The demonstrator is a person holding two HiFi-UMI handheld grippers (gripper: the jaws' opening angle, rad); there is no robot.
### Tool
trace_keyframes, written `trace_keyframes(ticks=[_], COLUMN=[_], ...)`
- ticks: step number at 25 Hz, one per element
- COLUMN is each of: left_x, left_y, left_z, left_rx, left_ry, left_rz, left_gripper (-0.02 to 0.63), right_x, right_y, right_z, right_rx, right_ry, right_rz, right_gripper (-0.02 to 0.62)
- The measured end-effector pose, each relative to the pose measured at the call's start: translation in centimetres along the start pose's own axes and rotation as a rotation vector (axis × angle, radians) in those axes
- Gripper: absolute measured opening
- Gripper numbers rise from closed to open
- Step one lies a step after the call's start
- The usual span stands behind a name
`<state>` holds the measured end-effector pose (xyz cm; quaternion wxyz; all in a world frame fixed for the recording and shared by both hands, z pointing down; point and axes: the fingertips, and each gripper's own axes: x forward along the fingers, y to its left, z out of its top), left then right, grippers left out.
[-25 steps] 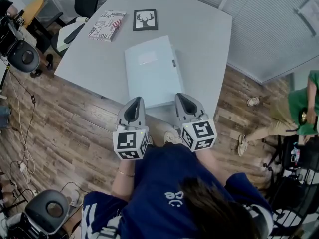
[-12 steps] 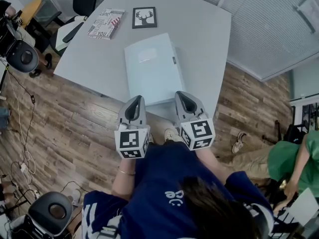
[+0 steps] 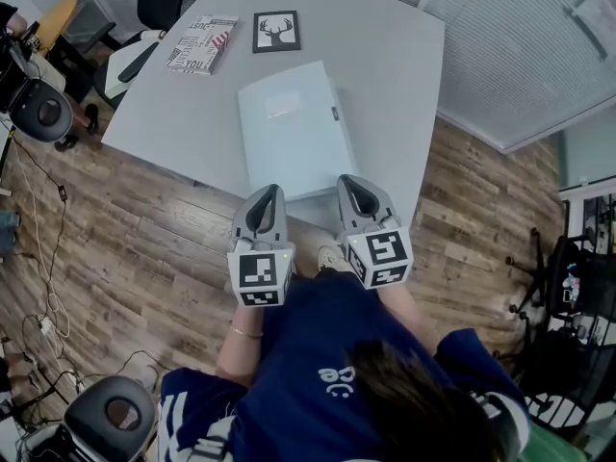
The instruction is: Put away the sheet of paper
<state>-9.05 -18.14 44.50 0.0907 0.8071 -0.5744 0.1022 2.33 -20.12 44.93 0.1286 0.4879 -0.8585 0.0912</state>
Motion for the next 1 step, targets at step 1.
trace_keyframes(ticks=[1], left_x=[0.07], left_y=[0.03], left_z=[-0.02], left_rx=[-0.001], left_ry=[0.0], left_rz=[-0.001], left_gripper=[0.005], right_x=[0.06], right_y=[0.0], right_z=[-0.04], right_rx=[-0.001], right_ry=[0.001], right_rz=[0.0], right_gripper=[0.006])
